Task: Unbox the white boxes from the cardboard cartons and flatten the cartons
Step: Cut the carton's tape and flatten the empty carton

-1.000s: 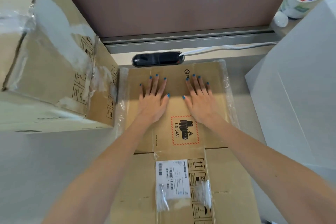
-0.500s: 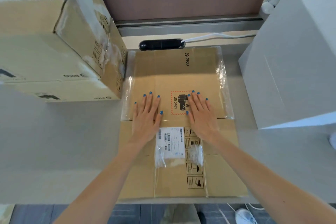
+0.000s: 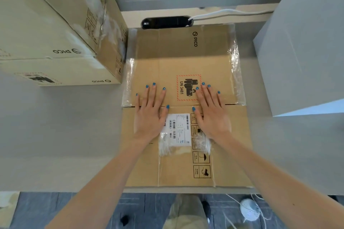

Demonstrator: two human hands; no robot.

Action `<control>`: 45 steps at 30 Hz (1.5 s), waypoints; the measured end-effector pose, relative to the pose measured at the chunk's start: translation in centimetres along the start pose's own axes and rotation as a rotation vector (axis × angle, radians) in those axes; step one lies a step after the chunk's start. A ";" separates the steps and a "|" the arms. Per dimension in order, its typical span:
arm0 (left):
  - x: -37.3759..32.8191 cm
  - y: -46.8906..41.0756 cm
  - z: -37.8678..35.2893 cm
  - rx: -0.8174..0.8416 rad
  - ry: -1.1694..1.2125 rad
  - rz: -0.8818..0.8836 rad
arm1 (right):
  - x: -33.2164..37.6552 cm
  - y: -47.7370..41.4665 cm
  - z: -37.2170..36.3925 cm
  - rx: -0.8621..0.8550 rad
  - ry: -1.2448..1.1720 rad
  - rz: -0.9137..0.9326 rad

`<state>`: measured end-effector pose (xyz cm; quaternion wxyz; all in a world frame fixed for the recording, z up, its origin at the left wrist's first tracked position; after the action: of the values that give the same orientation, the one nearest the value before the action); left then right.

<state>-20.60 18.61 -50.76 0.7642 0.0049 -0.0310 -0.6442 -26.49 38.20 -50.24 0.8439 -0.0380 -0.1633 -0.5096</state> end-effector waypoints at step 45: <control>1.5 9.8 3.1 0.004 0.318 0.156 | 1.2 9.5 1.7 0.041 -0.163 0.019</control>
<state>-10.92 18.94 -47.13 0.8072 0.1058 0.0885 -0.5739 -18.06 42.14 -47.25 0.8333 -0.0635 -0.2414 -0.4932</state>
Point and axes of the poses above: each hand's wrist, its own y-axis away from the middle knuckle, its own z-axis out of the back of the hand, x = y × z, the point moved 9 cm from there along -y, towards the middle knuckle, and after that the axes turned 10 degrees about -y, right-handed, at the moved point
